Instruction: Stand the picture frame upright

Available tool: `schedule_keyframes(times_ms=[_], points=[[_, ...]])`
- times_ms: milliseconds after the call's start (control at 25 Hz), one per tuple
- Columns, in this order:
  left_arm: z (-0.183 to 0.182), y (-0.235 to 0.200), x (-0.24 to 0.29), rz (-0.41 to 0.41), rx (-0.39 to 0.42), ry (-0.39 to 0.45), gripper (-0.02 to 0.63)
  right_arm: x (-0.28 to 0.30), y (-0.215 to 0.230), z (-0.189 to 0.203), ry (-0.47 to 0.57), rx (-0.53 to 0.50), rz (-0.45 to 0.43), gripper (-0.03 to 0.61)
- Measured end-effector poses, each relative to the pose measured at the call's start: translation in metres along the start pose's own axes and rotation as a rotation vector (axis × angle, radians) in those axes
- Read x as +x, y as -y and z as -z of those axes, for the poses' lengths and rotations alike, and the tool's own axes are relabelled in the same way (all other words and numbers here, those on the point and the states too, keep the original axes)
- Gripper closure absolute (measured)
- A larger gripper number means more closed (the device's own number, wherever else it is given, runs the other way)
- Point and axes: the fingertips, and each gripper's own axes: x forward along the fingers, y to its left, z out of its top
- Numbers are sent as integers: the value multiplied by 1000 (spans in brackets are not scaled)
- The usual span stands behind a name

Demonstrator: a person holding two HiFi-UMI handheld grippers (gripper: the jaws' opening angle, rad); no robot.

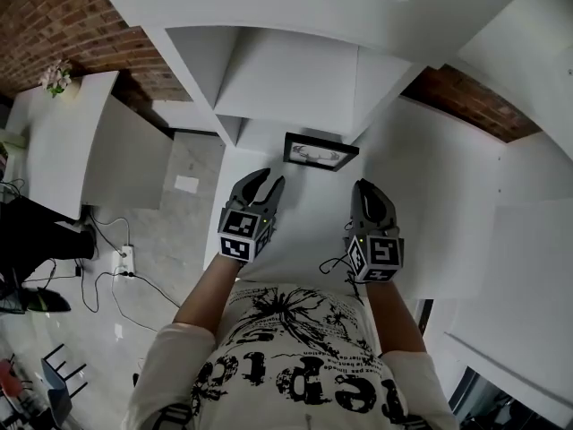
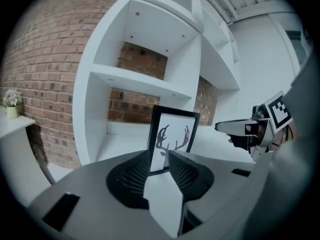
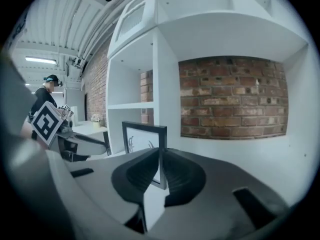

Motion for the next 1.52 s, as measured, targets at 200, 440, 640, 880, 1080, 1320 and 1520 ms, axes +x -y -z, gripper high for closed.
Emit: schedule_keyframes(times_ms=[200, 440, 640, 880, 1080, 1320, 1520], points=[[-26, 18, -36, -5, 5, 101, 606, -32, -9, -15, 65, 5, -25, 572], [-68, 52, -77, 74, 101, 221, 606, -69, -24, -38, 152, -79, -66, 574], [-89, 63, -98, 97, 138, 269, 606, -82, -36, -55, 156, -121, -115, 574], [-92, 66, -106, 108, 138, 255, 606, -85, -42, -66, 156, -142, -134, 575], [-94, 71, -107, 119, 148, 268, 606, -85, -47, -65, 151, -133, -138, 575], [-93, 75, -104, 138, 170, 238, 606, -83, -56, -68, 154, -139, -155, 575], [-96, 77, -103, 155, 163, 253, 606, -81, -57, -69, 147, -117, -155, 575]])
